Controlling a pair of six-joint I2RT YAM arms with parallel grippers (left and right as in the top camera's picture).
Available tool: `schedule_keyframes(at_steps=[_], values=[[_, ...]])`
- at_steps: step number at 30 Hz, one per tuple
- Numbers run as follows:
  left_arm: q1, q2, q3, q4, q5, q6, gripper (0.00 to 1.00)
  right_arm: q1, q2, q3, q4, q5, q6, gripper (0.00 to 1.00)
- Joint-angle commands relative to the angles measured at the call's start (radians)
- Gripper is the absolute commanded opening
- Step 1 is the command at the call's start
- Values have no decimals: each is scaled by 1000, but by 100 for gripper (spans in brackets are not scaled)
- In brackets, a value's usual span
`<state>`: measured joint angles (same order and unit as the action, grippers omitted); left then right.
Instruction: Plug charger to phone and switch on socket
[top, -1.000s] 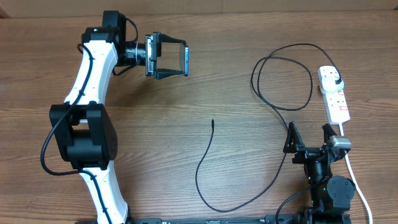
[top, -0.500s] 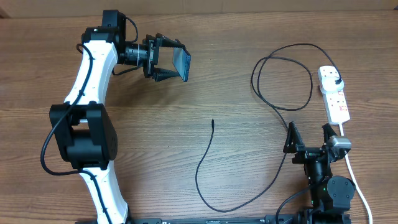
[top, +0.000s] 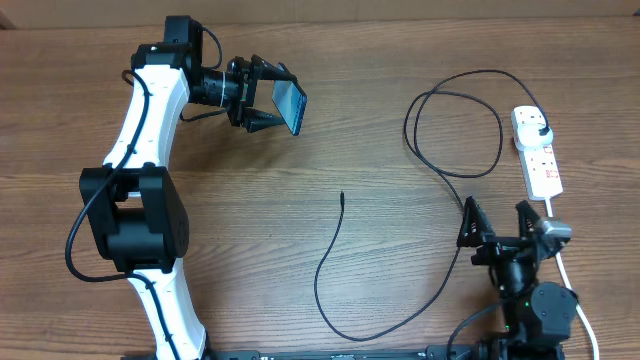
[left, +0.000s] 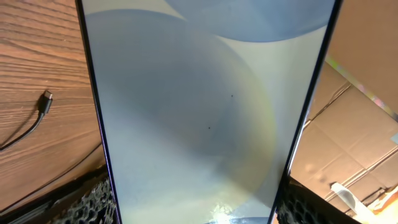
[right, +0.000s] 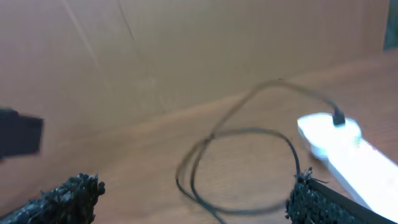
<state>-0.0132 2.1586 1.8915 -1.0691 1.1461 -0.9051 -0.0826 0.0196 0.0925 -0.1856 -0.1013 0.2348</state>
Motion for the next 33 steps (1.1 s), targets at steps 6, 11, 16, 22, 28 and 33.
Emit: schedule_keyframes(at_steps=[6,11,16,22,28,33], values=[[-2,-23,30,4,28,31,4,7,346,467,-219,-103,35,100],[-2,-23,30,4,13,31,4,7,678,752,-379,-307,81,100],[-2,-23,30,4,-34,30,4,7,956,883,-342,-654,97,100],[-2,-23,30,4,-102,26,4,7,1193,885,-108,-874,369,100],[-43,-23,30,8,-245,-40,4,64,1334,884,-73,-846,372,100],[-128,-23,30,45,-327,-126,4,210,1397,884,-73,-667,391,100]])
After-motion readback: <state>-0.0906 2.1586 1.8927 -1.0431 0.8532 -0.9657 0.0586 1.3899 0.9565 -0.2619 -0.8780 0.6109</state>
